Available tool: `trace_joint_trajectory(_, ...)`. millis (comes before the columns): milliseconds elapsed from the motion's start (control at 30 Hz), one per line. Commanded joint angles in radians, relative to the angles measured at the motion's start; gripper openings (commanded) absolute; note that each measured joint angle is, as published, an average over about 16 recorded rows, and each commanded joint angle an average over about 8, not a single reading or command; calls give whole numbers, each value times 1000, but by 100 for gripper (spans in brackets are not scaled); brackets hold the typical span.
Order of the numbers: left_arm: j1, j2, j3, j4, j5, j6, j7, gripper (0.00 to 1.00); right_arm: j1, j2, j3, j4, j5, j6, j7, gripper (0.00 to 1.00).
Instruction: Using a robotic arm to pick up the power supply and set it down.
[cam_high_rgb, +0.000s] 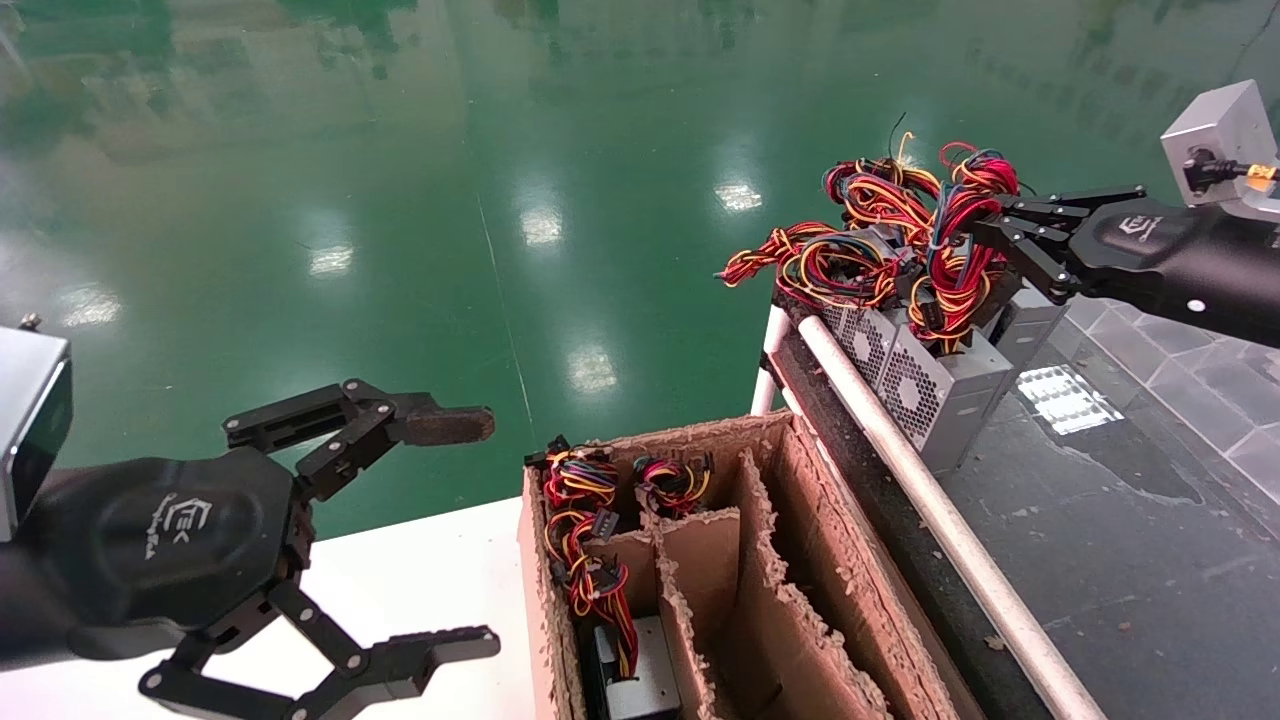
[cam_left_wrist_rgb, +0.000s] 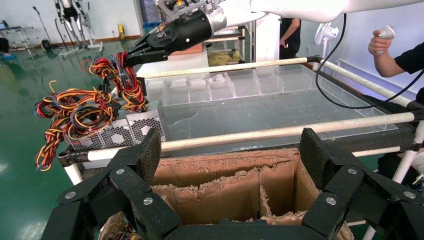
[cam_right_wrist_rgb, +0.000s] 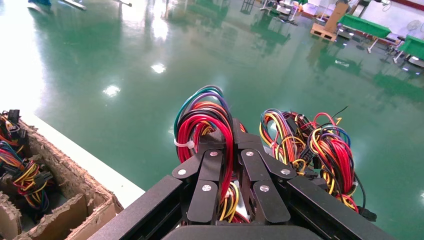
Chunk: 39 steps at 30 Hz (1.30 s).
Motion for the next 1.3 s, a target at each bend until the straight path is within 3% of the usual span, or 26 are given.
trace_joint_trajectory(33, 0, 0, 0, 0, 0, 0, 0, 100, 5, -6, -2, -11, -3, -2, -9, 98)
trace_joint_trajectory(1000, 0, -1, 2, 0, -1, -1, 1, 100, 70, 35, -19, -89, -31, -59, -37, 100)
trace_joint_trajectory(1300, 0, -1, 2, 0, -2, -1, 1, 100, 112, 39, 8, -124, 34, -236, 114, 100)
